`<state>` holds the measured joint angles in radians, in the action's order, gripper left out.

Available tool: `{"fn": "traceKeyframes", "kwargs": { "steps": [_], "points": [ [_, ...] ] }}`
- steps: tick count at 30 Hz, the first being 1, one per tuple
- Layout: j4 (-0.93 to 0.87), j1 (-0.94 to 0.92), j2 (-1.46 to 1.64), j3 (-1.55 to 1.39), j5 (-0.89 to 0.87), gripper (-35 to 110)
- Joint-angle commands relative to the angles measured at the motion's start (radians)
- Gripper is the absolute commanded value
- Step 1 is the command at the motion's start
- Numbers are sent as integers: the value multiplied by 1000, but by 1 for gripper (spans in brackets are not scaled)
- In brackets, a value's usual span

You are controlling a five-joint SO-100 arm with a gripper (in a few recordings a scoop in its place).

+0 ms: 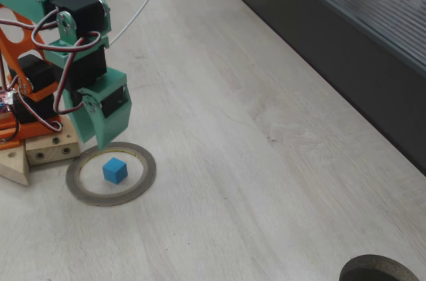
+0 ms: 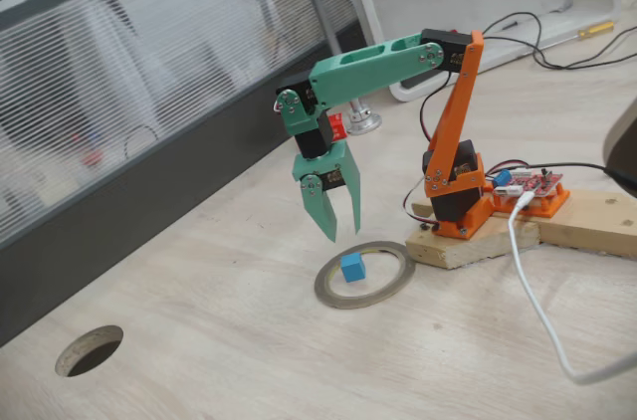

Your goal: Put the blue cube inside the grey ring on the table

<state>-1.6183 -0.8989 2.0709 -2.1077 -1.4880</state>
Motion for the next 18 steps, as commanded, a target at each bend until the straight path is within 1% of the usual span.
{"fn": "traceKeyframes", "kwargs": {
  "steps": [1, 9, 12, 14, 18],
  "points": [
    [-55, -11, 34, 20, 0, 23],
    [-101, -11, 34, 26, 0, 23],
    [-104, -12, 34, 84, 0, 22],
    [-104, -12, 34, 129, 0, 19],
    [-104, -12, 34, 172, 0, 5]
  ]
}}
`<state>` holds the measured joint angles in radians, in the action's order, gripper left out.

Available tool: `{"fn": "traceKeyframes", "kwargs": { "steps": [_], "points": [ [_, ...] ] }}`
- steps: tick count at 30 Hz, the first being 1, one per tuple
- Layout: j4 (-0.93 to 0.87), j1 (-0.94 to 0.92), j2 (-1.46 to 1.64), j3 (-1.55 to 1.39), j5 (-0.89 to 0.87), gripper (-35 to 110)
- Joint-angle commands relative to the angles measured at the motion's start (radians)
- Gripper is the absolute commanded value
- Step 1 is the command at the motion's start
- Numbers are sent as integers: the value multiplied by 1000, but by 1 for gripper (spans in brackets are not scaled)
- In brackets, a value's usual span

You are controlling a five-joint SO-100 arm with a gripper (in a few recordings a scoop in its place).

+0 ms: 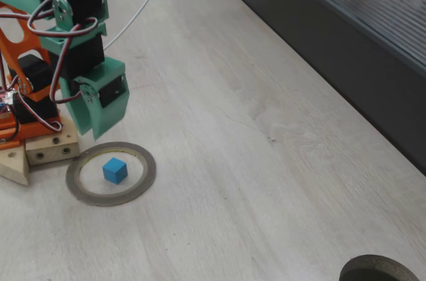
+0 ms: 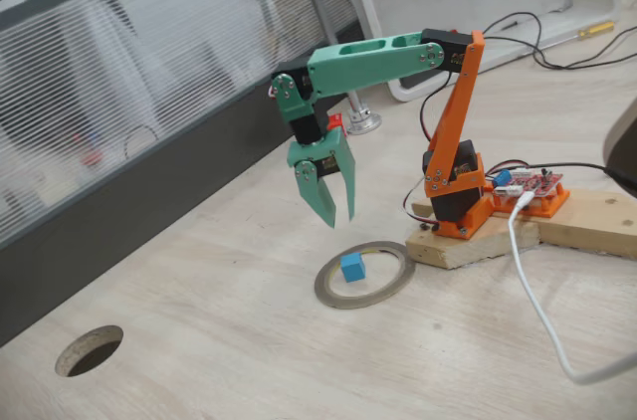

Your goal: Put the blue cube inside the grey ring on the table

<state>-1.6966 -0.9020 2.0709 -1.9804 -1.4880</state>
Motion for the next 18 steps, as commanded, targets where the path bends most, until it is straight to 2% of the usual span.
{"fn": "traceKeyframes", "kwargs": {
  "steps": [1, 10, 18],
  "points": [
    [-26, -9, 34, 44, 0, 3],
    [-26, -11, 32, 44, 0, 0],
    [-110, -11, 31, 37, 0, 0]
  ]
}}
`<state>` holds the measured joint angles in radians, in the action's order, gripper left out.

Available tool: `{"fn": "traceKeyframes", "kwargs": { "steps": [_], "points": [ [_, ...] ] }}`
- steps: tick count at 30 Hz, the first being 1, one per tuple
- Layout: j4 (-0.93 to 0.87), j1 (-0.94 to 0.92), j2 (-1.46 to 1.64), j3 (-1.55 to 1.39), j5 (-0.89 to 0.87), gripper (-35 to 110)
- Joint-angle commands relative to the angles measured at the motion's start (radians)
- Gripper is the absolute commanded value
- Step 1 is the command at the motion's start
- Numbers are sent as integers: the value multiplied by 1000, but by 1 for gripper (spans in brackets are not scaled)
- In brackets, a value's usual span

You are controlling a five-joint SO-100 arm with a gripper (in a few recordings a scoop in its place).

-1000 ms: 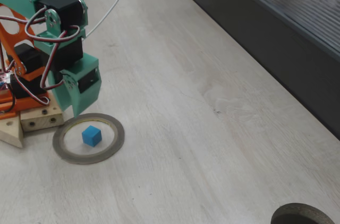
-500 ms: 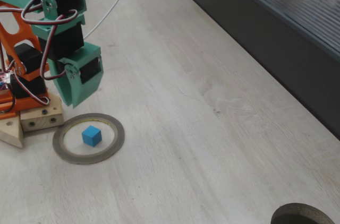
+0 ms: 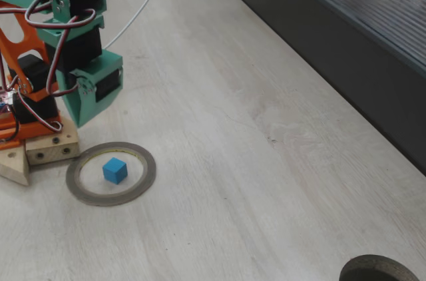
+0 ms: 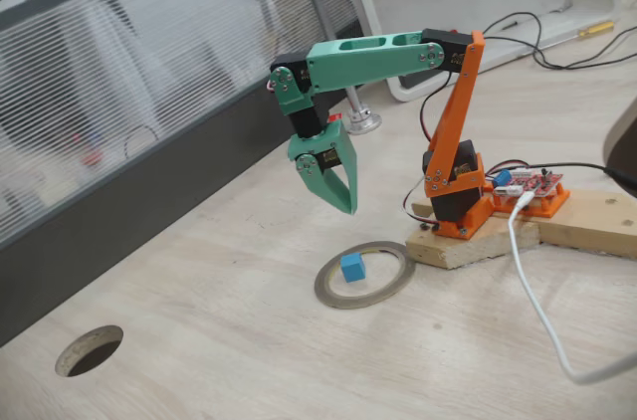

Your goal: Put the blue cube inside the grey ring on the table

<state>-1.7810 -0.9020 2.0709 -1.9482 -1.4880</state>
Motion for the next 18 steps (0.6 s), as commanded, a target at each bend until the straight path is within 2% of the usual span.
{"fn": "traceKeyframes", "kwargs": {
  "steps": [1, 18],
  "points": [
    [-26, -11, 31, 3, 0, 0],
    [-29, -12, 29, -2, 2, 0]
  ]
}}
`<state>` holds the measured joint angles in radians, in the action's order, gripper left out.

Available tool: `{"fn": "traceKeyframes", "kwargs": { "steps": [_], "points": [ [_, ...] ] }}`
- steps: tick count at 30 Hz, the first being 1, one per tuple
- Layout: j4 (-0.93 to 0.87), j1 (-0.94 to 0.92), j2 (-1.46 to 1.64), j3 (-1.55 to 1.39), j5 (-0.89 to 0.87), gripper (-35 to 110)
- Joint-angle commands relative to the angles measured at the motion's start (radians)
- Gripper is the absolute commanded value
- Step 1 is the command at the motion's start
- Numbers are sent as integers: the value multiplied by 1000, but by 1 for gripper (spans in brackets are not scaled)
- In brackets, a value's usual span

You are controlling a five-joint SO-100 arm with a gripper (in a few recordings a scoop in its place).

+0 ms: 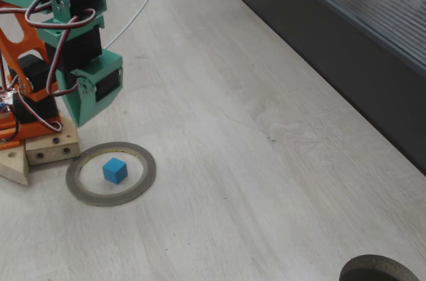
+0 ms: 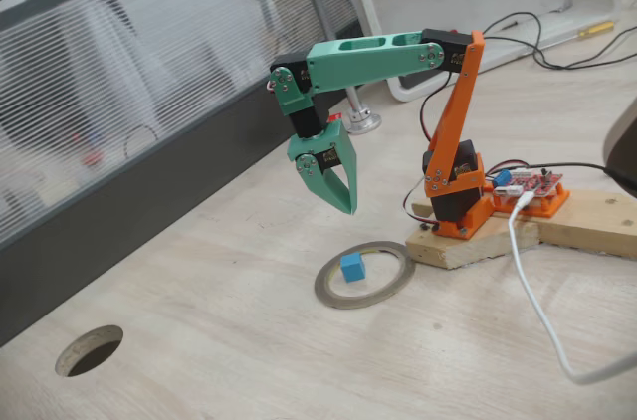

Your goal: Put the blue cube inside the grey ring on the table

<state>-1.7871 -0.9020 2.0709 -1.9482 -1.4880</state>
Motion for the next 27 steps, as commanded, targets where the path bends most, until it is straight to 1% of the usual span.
{"fn": "traceKeyframes", "kwargs": {
  "steps": [1, 6, 10, 22, 27],
  "points": [
    [-23, -12, 26, -2, 2, 0],
    [-31, -12, 18, -12, 2, 0],
    [-103, -12, 26, -94, 2, 0],
    [-106, -12, 32, -147, 2, 0],
    [-106, -12, 32, -244, 2, 0]
  ]
}}
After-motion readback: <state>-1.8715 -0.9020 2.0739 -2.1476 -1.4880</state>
